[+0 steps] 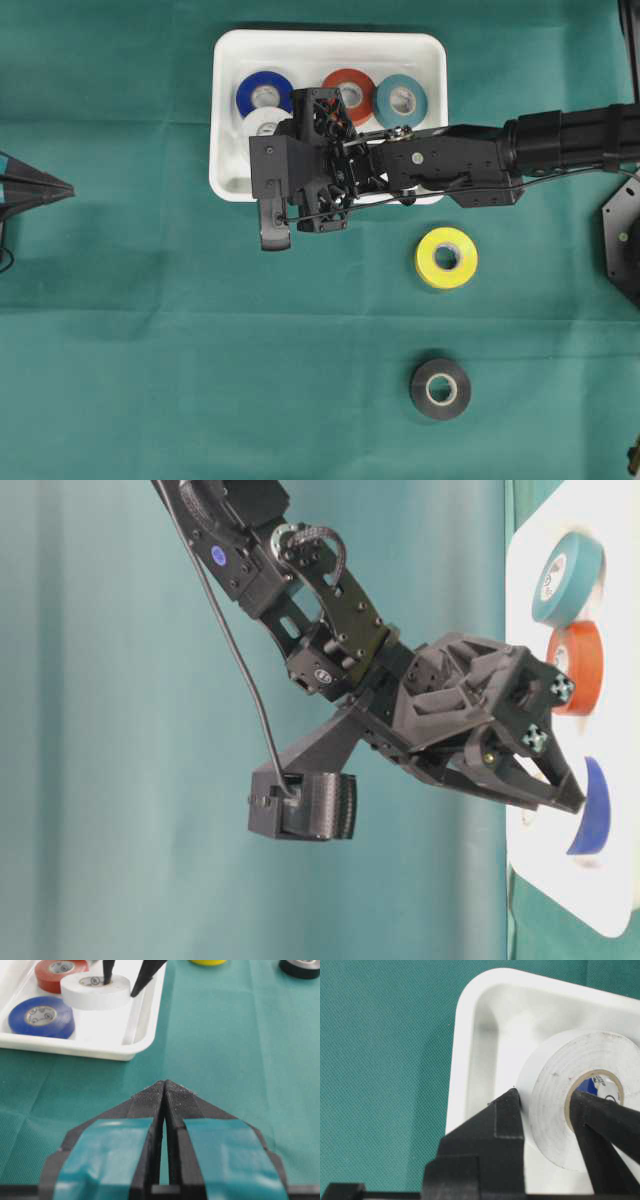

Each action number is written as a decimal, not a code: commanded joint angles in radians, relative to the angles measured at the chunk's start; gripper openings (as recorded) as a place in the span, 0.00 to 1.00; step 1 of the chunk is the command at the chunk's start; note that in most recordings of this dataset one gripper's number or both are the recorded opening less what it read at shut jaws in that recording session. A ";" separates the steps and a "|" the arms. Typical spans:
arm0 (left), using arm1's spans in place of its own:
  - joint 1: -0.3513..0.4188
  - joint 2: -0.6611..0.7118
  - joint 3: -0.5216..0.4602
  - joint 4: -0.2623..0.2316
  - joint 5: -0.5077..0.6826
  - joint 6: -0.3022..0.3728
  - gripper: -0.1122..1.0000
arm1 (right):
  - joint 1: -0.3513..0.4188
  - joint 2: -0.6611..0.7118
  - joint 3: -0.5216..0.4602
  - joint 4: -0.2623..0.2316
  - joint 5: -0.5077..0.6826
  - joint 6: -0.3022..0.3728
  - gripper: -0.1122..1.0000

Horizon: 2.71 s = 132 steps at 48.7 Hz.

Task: Put the tape into the white case with the right arm.
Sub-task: 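Lift the white tape and carry it into the tray's lower left, then release the white tape below the blue roll and retract right, then move the open right gripper left toward the yellow tape roll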

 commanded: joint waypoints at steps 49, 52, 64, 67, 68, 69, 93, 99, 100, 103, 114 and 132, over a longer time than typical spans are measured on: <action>0.003 0.009 -0.012 0.000 -0.009 0.000 0.11 | -0.008 -0.184 0.121 -0.003 0.078 0.011 0.62; 0.003 0.009 -0.011 0.000 -0.009 0.000 0.11 | -0.006 -0.232 0.167 -0.003 0.083 0.012 0.62; 0.003 0.009 -0.011 0.000 -0.008 0.000 0.11 | -0.008 -0.420 0.370 -0.002 0.066 0.014 0.62; 0.003 0.009 -0.012 0.000 -0.008 0.000 0.11 | -0.008 -0.459 0.417 -0.002 0.057 0.015 0.62; 0.003 0.009 -0.011 0.000 -0.008 0.000 0.11 | -0.008 -0.472 0.433 -0.002 0.054 0.015 0.62; 0.003 0.009 -0.012 0.000 -0.009 0.000 0.11 | -0.008 -0.486 0.449 -0.002 0.049 0.015 0.62; 0.003 0.009 -0.012 0.000 -0.008 0.000 0.11 | -0.018 -0.873 0.838 0.012 -0.138 0.213 0.60; 0.003 0.008 -0.012 0.000 -0.008 0.000 0.11 | -0.018 -1.003 0.933 0.012 -0.143 0.258 0.59; 0.003 0.008 -0.012 0.000 -0.008 0.000 0.11 | -0.018 -1.023 0.946 0.011 -0.143 0.264 0.58; 0.003 0.008 -0.012 0.000 -0.008 0.000 0.11 | -0.018 -1.071 0.980 0.012 -0.141 0.279 0.56; 0.003 0.008 -0.012 0.000 -0.008 0.000 0.11 | -0.018 -1.177 1.051 0.012 -0.144 0.291 0.53; 0.003 0.008 -0.012 0.000 -0.008 0.000 0.11 | 0.049 -1.193 1.109 0.006 -0.305 0.291 0.53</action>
